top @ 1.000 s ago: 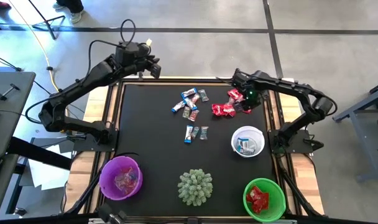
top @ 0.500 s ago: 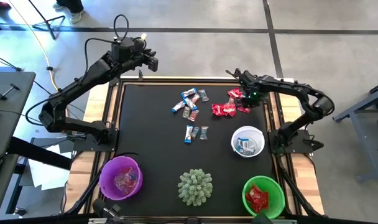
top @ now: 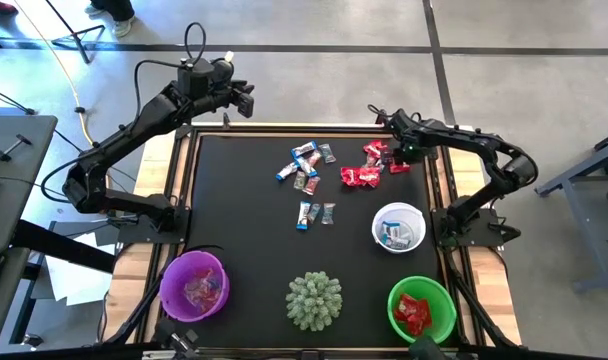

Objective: Sort candy
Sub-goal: Put the red candy wrapper into the green bucket

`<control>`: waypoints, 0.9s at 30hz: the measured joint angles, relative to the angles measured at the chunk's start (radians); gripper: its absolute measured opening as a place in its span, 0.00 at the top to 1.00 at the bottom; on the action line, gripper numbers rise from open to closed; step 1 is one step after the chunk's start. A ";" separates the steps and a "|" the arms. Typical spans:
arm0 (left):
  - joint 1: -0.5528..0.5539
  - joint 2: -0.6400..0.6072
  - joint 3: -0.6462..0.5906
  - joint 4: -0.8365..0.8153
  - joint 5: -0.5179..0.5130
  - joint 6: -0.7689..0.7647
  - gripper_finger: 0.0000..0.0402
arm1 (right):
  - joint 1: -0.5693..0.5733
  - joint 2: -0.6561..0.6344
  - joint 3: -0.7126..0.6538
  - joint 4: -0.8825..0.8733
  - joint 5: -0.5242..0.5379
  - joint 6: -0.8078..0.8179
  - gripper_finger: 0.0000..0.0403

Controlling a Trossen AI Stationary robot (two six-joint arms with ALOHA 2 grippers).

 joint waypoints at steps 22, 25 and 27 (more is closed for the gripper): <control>-0.001 0.000 0.000 -0.001 0.003 -0.008 0.74 | 0.019 0.069 0.003 -0.018 0.060 -0.068 0.78; -0.001 0.000 0.000 -0.001 0.003 -0.009 0.74 | 0.019 0.069 0.003 -0.016 0.060 -0.067 0.87; -0.001 0.000 0.000 -0.001 0.003 -0.022 0.74 | 0.019 0.069 0.003 -0.015 0.060 -0.066 0.94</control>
